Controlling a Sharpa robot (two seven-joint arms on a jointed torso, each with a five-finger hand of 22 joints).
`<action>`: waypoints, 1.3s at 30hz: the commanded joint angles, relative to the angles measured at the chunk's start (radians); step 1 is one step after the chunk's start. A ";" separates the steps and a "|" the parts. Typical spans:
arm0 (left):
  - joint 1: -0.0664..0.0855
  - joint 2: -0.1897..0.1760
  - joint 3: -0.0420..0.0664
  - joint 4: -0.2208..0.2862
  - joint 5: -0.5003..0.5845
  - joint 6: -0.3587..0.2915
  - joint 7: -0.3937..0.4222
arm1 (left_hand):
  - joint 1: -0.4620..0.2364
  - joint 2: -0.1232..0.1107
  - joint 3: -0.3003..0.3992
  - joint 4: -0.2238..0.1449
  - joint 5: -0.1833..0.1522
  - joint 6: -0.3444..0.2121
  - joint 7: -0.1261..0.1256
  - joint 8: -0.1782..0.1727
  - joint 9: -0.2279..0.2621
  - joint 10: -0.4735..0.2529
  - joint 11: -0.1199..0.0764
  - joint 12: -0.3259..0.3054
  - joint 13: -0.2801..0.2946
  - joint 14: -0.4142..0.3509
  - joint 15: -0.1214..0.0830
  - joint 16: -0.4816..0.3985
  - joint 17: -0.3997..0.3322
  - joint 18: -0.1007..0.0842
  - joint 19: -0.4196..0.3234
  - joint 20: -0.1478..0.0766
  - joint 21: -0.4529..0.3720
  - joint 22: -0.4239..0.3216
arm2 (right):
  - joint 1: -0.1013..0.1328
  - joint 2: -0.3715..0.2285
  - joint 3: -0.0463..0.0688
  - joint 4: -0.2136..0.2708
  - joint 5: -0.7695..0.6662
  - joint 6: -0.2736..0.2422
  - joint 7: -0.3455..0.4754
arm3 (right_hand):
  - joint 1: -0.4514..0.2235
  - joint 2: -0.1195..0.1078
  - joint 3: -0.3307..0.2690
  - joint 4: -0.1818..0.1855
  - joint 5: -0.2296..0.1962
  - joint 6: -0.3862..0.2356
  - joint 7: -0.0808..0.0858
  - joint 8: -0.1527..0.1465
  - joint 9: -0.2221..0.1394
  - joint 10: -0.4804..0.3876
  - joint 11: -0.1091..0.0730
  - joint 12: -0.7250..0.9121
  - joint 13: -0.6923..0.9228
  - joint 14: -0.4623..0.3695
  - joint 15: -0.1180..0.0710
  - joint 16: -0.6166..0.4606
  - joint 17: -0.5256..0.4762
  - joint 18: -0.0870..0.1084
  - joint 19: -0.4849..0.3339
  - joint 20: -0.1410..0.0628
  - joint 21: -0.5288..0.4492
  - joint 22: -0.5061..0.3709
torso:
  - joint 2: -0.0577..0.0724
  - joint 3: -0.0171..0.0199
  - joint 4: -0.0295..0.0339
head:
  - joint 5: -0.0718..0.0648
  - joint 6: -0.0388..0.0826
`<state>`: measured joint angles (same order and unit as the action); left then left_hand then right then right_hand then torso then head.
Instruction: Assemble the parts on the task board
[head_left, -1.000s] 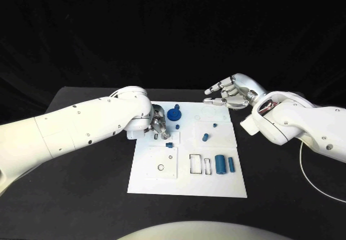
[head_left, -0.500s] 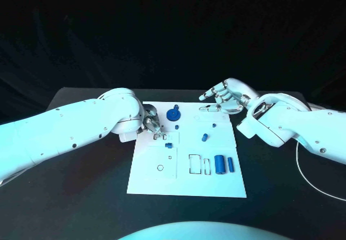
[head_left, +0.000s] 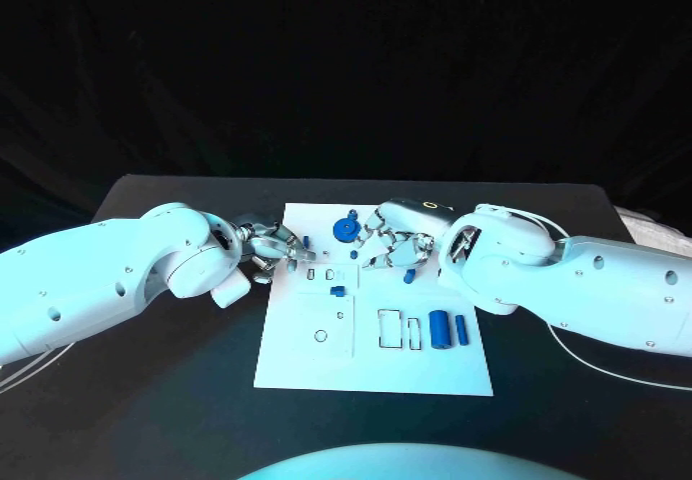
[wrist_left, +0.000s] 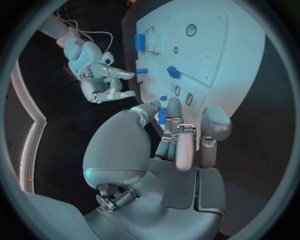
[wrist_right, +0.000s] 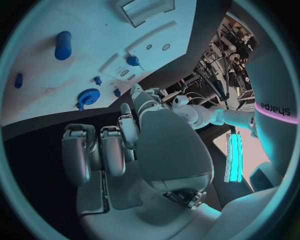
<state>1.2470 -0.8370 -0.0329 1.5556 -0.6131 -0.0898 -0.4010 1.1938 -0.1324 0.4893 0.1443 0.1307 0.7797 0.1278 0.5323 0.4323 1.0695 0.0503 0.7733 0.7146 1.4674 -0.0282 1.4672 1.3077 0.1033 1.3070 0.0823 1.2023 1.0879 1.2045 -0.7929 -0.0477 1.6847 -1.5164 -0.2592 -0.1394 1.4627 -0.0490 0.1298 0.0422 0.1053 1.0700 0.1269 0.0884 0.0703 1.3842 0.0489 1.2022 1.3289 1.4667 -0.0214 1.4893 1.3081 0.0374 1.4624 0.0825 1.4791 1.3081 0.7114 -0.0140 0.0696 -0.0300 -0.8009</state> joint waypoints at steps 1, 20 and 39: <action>-0.008 -0.032 -0.005 0.035 0.290 -0.119 0.240 | 0.017 0.010 -0.013 -0.004 -0.002 -0.002 0.007 -0.009 -0.014 -0.013 0.001 -0.009 -0.016 0.041 0.009 -0.020 0.131 0.016 -0.016 0.005 -0.030 -0.031 | -0.014 0.033 -0.002 -0.016 -0.174 0.083 -0.083 | -0.006 -0.002 0.008 0.001 -0.006 0.010 0.001 -0.006 -0.001 0.011 -0.009 0.005 -0.005 0.073 -0.010 0.003 0.112 0.007 -0.001 -0.004 -0.003 0.065 | 0.001 -0.0033 0.0035 | 0.005 0.000; -0.025 -0.126 -0.014 0.128 0.554 -0.230 0.487 | 0.060 0.032 -0.042 -0.019 0.001 0.004 0.009 -0.013 -0.047 -0.022 0.003 -0.019 -0.064 -0.002 0.012 -0.102 0.043 0.039 -0.073 0.009 -0.145 -0.153 | -0.066 0.144 -0.009 -0.082 -0.195 0.146 -0.113 | -0.025 0.000 0.020 0.005 -0.007 0.021 -0.001 -0.008 -0.001 0.010 -0.010 0.006 -0.006 0.073 -0.011 0.003 0.114 0.008 -0.001 -0.005 -0.004 0.064 | 0.003 -0.0025 -0.0010 | 0.019 -0.003; -0.025 -0.128 -0.014 0.126 0.559 -0.246 0.489 | 0.071 0.038 -0.042 -0.025 0.002 0.005 0.009 -0.012 -0.052 -0.023 0.002 -0.019 -0.072 -0.002 0.011 -0.104 0.039 0.040 -0.072 0.009 -0.152 -0.158 | -0.076 0.156 -0.010 -0.087 -0.179 0.149 -0.124 | -0.066 -0.007 0.025 0.021 -0.001 0.019 -0.001 -0.017 -0.003 0.014 -0.009 0.014 -0.001 0.074 -0.011 0.004 0.117 0.007 0.000 -0.006 -0.004 0.066 | 0.001 -0.0009 0.0012 | 0.022 -0.009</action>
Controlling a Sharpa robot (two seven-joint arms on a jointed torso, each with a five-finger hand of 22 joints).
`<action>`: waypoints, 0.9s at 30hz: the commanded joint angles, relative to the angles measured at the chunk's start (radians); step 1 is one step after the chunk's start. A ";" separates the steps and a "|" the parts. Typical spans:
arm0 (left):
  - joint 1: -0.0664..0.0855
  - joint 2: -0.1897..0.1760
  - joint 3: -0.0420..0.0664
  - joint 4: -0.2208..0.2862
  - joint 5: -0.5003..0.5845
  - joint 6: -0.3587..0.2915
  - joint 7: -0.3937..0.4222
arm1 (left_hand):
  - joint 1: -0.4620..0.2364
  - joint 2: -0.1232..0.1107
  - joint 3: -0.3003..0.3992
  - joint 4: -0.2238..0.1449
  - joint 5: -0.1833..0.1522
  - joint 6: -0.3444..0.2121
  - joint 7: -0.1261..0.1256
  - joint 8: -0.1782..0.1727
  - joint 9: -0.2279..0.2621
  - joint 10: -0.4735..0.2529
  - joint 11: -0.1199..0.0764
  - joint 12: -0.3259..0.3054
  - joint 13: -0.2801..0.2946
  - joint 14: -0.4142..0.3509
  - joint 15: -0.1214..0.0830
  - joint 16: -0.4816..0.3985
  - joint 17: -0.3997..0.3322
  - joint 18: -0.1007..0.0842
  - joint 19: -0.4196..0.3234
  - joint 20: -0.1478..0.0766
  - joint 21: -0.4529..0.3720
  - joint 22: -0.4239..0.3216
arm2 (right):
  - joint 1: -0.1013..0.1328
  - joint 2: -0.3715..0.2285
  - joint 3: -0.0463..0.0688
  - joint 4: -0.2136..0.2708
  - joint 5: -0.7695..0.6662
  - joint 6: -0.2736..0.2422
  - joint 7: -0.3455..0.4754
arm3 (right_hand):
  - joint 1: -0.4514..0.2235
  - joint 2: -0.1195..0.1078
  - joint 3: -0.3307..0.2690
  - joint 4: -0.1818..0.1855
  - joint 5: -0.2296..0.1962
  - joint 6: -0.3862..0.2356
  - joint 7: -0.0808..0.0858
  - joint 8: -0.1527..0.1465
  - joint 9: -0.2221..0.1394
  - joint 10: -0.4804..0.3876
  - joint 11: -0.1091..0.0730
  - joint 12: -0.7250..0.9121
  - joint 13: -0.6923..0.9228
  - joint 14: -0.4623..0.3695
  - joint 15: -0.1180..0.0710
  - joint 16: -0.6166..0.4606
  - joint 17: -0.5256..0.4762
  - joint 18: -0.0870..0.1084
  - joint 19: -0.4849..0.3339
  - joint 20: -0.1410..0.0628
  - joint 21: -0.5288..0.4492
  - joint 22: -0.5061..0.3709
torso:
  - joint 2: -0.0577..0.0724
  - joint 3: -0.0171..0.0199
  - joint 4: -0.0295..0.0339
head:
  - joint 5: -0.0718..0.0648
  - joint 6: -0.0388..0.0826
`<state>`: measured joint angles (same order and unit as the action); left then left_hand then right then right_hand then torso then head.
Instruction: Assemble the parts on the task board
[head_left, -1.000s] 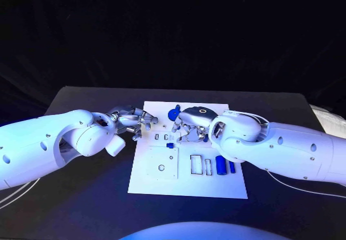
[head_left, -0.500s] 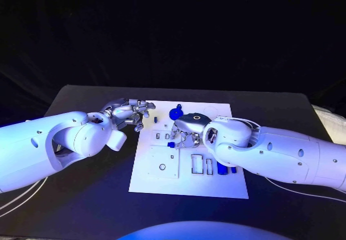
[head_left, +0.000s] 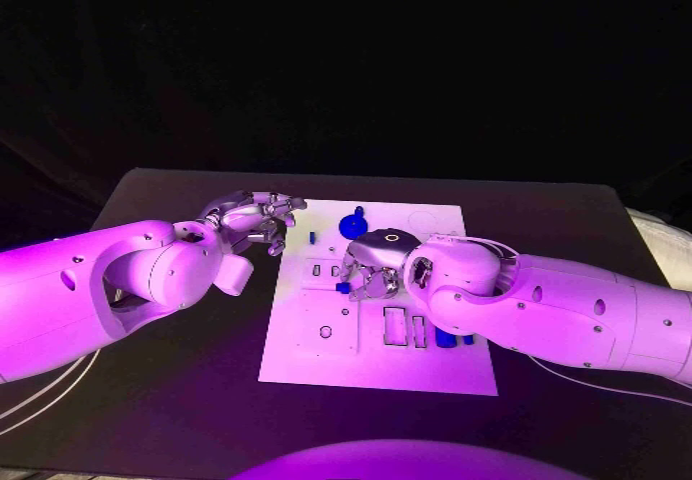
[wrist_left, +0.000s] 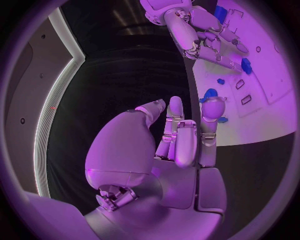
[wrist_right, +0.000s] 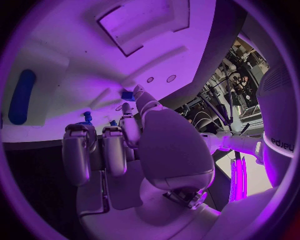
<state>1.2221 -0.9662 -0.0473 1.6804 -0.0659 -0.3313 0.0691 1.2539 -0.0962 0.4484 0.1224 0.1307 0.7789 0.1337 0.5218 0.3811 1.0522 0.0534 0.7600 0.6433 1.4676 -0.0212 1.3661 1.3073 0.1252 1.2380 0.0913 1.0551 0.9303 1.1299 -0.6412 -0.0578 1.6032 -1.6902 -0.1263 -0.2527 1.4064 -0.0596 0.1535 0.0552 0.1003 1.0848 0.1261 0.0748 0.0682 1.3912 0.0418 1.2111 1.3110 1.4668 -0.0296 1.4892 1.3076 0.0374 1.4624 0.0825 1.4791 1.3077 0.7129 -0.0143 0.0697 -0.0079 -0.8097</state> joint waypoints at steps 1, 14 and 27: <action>0.000 0.002 0.001 0.001 0.012 -0.005 0.018 | 0.013 0.003 -0.002 -0.005 0.002 0.006 0.003 -0.002 -0.002 -0.006 -0.001 -0.006 -0.003 -0.002 0.004 -0.004 0.039 0.018 -0.002 0.000 -0.006 -0.001 | -0.002 0.008 0.000 -0.011 -0.005 0.019 -0.011 | -0.013 0.004 0.002 0.009 0.004 0.004 0.000 -0.004 -0.001 0.008 -0.002 0.006 0.017 0.074 -0.002 0.004 0.118 0.007 0.000 -0.006 -0.004 0.066 | 0.000 -0.0008 0.0009 | 0.000 -0.001; 0.000 0.004 0.000 -0.002 0.012 -0.003 0.012 | 0.018 0.005 -0.002 -0.008 0.002 0.006 0.003 -0.002 -0.005 -0.007 -0.001 -0.006 -0.007 -0.003 0.004 -0.005 0.037 0.018 -0.001 -0.001 -0.009 -0.004 | -0.012 0.025 -0.001 -0.030 0.007 0.046 0.000 | -0.020 0.014 0.015 0.013 0.010 0.013 -0.004 -0.002 0.000 0.011 -0.005 0.013 0.022 0.075 -0.004 0.006 0.121 0.007 0.001 -0.007 -0.004 0.067 | -0.001 -0.0015 0.0013 | 0.003 -0.006; 0.000 0.005 0.000 -0.004 0.012 -0.003 0.003 | 0.024 0.008 -0.001 -0.012 0.002 0.006 0.003 -0.002 -0.008 -0.008 -0.001 -0.007 -0.011 -0.003 0.004 -0.006 0.035 0.018 0.000 -0.001 -0.012 -0.007 | -0.013 0.025 -0.001 -0.031 0.011 0.053 -0.004 | -0.013 0.050 0.059 0.008 0.015 0.037 -0.014 0.005 0.002 0.014 -0.014 0.020 0.026 0.076 -0.012 0.007 0.125 0.007 0.002 -0.013 -0.004 0.068 | -0.001 -0.0011 0.0005 | 0.004 -0.007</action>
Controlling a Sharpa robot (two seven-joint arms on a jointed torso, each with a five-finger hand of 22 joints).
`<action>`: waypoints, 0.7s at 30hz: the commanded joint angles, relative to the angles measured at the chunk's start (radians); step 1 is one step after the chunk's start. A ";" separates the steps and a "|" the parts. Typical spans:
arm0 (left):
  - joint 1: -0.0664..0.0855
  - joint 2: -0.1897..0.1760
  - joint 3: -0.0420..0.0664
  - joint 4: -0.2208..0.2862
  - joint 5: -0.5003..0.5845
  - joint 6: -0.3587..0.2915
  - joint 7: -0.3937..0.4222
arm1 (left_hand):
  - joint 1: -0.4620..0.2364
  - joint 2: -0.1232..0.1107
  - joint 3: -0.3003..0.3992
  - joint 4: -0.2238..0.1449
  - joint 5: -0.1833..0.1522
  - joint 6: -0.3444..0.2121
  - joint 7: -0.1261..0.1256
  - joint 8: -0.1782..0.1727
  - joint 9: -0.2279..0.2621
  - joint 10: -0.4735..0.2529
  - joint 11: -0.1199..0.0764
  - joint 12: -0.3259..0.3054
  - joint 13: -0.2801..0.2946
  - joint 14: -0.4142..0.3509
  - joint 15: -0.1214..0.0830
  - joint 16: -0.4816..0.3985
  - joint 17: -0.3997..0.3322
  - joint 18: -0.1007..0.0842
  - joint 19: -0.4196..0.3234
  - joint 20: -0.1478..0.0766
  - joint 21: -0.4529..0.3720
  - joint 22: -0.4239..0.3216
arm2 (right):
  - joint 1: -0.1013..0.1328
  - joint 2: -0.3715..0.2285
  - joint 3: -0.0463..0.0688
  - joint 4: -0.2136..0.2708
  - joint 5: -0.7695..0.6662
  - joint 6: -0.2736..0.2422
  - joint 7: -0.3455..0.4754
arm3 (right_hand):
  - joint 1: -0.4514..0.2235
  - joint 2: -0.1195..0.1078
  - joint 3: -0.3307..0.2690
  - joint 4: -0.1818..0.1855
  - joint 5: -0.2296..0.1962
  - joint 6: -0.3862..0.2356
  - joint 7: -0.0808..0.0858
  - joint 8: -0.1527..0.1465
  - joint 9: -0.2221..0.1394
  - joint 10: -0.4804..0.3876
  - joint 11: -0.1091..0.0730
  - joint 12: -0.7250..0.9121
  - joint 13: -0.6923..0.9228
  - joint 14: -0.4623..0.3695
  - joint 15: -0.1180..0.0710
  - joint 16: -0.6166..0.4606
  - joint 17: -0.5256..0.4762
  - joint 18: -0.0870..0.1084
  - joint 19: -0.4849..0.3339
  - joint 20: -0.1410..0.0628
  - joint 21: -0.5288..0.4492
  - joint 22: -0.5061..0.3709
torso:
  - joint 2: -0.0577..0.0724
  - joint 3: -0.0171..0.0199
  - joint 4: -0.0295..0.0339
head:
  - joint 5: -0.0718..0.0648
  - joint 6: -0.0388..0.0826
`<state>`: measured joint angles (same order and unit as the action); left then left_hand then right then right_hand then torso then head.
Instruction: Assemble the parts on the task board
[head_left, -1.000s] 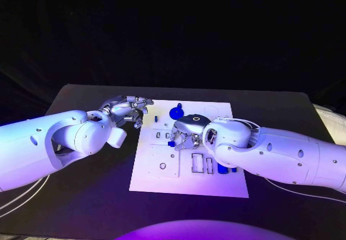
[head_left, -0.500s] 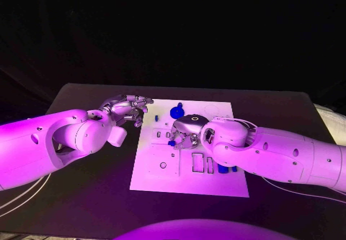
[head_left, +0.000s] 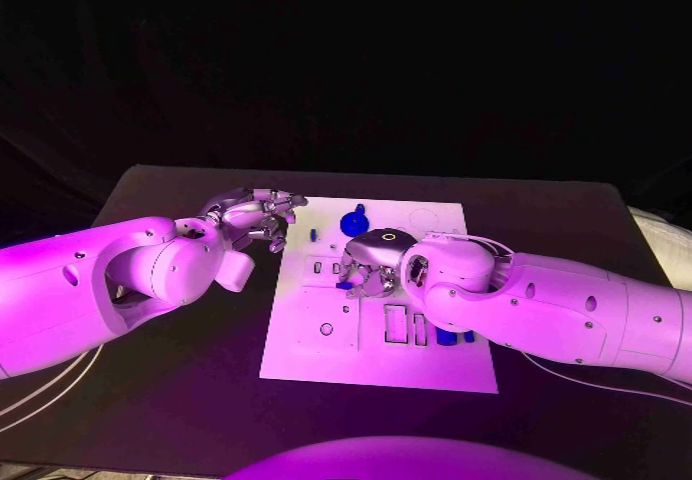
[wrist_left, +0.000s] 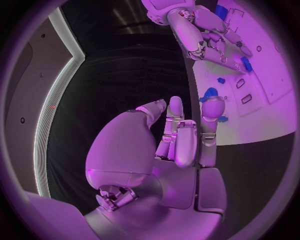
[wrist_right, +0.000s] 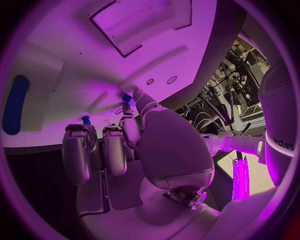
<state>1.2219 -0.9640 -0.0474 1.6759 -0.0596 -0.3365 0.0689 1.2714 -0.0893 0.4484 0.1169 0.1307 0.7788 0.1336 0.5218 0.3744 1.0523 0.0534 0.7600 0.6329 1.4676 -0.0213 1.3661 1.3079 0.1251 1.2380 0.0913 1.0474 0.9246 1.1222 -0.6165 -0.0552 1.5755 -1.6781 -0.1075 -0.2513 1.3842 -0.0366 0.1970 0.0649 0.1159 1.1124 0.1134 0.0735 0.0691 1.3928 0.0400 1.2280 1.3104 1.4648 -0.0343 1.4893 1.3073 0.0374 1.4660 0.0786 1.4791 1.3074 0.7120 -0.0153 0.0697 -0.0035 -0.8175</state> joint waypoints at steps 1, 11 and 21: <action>0.000 0.002 0.001 0.000 0.005 0.002 0.003 | 0.006 0.001 -0.001 -0.006 0.002 0.007 0.003 -0.002 -0.001 -0.008 -0.001 -0.007 -0.001 -0.003 0.004 -0.006 0.035 0.018 0.000 -0.001 -0.004 -0.001 | -0.005 -0.001 -0.004 -0.003 -0.002 0.031 -0.006 | 0.012 0.036 0.026 -0.002 -0.005 0.010 -0.002 0.006 0.001 0.012 -0.013 0.004 0.026 0.078 -0.008 0.007 0.125 0.007 -0.002 -0.010 -0.004 0.069 | 0.000 -0.0002 0.0006 | -0.001 0.001; 0.000 0.003 0.001 -0.003 -0.006 0.004 -0.004 | 0.009 0.003 -0.001 -0.008 0.002 0.006 0.003 -0.002 -0.003 -0.009 -0.001 -0.007 -0.003 -0.003 0.004 -0.006 0.033 0.019 0.000 -0.001 -0.006 -0.003 | -0.006 -0.005 -0.004 -0.003 -0.003 -0.051 0.000 | 0.018 0.093 0.144 -0.019 -0.039 0.016 -0.005 0.006 0.002 0.014 -0.016 0.009 0.029 0.079 -0.011 0.010 0.133 0.006 0.001 -0.015 -0.002 0.074 | 0.000 0.0000 0.0005 | 0.001 0.001; 0.000 0.003 0.000 -0.005 -0.013 0.004 -0.008 | 0.011 0.006 0.000 -0.009 0.002 0.006 0.004 -0.002 -0.005 -0.011 0.000 -0.007 -0.006 -0.004 0.004 -0.008 0.031 0.019 -0.001 -0.001 -0.010 -0.007 | -0.006 -0.013 -0.004 0.001 -0.005 -0.139 0.013 | -0.015 0.064 0.252 -0.055 -0.052 0.030 -0.007 0.019 0.006 0.015 -0.017 0.006 0.026 0.080 -0.013 0.010 0.136 0.006 0.001 -0.016 -0.003 0.074 | 0.000 0.0001 0.0006 | 0.001 0.000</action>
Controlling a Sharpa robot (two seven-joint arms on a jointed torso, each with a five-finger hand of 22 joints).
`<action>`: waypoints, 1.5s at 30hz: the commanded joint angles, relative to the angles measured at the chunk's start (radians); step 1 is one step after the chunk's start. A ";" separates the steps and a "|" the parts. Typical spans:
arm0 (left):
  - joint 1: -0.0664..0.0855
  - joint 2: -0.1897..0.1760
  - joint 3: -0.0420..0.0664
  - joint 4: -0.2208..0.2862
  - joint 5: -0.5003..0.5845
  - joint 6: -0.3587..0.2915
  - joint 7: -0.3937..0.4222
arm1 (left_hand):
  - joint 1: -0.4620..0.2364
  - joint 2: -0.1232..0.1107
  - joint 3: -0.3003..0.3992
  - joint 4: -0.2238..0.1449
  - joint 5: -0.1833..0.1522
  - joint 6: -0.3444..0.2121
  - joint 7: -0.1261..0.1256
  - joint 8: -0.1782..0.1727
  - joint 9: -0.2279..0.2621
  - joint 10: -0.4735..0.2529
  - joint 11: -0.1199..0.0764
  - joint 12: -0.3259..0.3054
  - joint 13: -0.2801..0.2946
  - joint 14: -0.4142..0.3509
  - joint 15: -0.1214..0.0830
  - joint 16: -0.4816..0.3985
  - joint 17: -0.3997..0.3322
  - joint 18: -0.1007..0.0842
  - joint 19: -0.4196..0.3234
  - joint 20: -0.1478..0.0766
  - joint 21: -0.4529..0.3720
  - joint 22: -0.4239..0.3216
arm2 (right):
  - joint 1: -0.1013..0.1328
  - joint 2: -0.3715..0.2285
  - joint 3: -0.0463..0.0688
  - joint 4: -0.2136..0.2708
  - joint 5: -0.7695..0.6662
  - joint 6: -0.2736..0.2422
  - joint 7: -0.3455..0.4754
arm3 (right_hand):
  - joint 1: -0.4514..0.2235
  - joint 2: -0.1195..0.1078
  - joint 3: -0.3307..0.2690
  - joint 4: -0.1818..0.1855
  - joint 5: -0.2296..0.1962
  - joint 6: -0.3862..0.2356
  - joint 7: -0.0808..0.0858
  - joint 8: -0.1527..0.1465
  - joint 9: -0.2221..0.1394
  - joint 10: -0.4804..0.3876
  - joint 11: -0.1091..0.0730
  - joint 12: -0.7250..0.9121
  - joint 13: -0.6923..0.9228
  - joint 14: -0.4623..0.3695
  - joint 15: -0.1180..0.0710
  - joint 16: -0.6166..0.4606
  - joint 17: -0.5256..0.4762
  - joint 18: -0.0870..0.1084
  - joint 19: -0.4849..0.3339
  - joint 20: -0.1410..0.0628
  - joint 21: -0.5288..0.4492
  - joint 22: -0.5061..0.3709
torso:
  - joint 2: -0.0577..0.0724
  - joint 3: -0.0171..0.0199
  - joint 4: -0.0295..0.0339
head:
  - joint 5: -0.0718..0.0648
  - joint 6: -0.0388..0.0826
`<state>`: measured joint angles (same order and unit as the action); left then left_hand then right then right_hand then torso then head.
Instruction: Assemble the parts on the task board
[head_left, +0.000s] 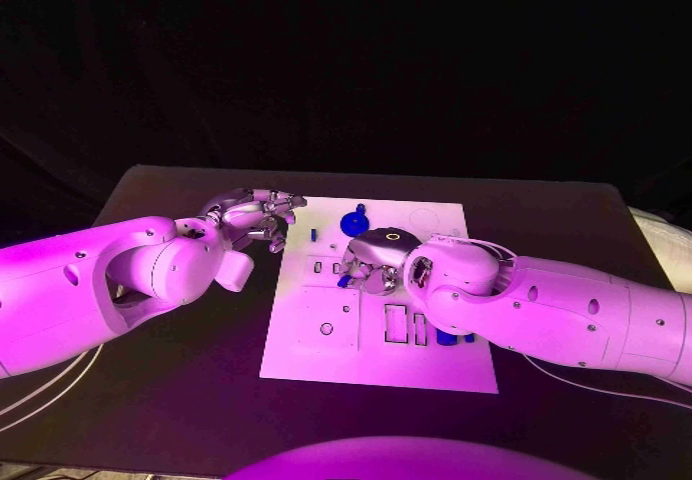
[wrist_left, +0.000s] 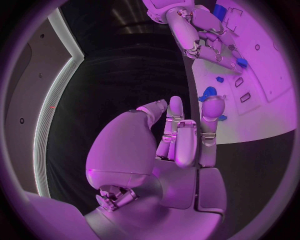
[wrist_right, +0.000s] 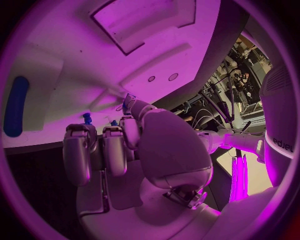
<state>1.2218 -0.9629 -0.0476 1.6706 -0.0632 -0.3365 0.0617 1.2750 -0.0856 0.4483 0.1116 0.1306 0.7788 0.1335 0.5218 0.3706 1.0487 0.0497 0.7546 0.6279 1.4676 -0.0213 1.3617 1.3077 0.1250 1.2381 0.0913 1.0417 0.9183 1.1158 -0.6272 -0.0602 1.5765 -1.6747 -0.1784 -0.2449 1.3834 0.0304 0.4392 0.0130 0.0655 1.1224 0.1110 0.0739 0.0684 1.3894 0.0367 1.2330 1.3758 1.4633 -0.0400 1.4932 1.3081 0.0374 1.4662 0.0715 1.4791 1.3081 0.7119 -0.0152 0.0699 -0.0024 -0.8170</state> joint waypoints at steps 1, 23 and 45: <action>0.000 0.002 0.000 0.000 -0.010 0.004 -0.001 | 0.007 0.003 0.000 -0.004 0.002 0.006 0.004 -0.002 -0.001 -0.007 0.003 -0.002 -0.001 -0.004 0.004 -0.003 0.032 0.019 -0.001 -0.001 -0.005 -0.001 | 0.001 -0.004 0.001 0.002 -0.008 -0.077 0.008 | -0.017 -0.007 0.013 -0.005 -0.001 0.021 -0.005 0.019 0.006 0.018 -0.014 0.001 -0.039 0.081 -0.007 0.007 0.136 0.006 0.001 -0.009 -0.003 0.074 | 0.000 -0.0002 0.0003 | 0.000 0.000; 0.000 0.001 0.000 0.003 -0.014 0.006 -0.003 | 0.010 0.005 0.001 -0.006 0.002 0.006 0.004 -0.002 -0.002 -0.008 0.003 -0.002 -0.003 -0.004 0.004 -0.003 0.032 0.019 0.000 -0.001 -0.005 -0.001 | 0.010 -0.033 0.003 0.031 -0.092 -0.035 -0.069 | -0.084 -0.059 0.011 -0.004 -0.012 0.032 -0.012 0.033 0.010 0.024 -0.020 0.004 -0.038 0.082 -0.011 0.008 0.140 0.005 0.004 -0.013 -0.001 0.079 | 0.001 -0.0006 0.0002 | 0.002 0.000; 0.000 0.006 0.000 0.001 -0.024 0.008 -0.005 | 0.010 0.005 0.001 -0.006 0.002 0.006 0.004 -0.002 -0.002 -0.008 0.003 -0.002 -0.003 -0.004 0.004 -0.003 0.032 0.019 0.000 -0.001 -0.005 -0.001 | 0.020 0.026 0.002 -0.012 -0.211 0.058 -0.130 | -0.088 -0.068 0.007 -0.006 -0.012 0.033 -0.014 0.034 0.010 0.023 -0.022 0.000 -0.040 0.082 -0.012 0.007 0.139 0.005 0.005 -0.014 0.000 0.082 | 0.001 -0.0003 -0.0003 | 0.001 0.001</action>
<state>1.2217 -0.9591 -0.0483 1.6700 -0.0788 -0.3363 0.0546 1.2788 -0.0817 0.4483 0.1117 0.1306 0.7787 0.1334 0.5218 0.3694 1.0452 0.0532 0.7546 0.6260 1.4676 -0.0213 1.3617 1.3073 0.1249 1.2381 0.0913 1.0417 0.9185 1.1353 -0.6031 -0.0585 1.5664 -1.8484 -0.1598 -0.3571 1.3025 -0.0319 0.4509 0.0083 0.0572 1.1472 0.0954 0.1047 0.0699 1.4143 0.0120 1.2383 1.3107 1.4665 -0.0433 1.4970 1.3075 0.0373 1.4661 0.0646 1.4791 1.3075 0.7122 -0.0158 0.0696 -0.0012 -0.8160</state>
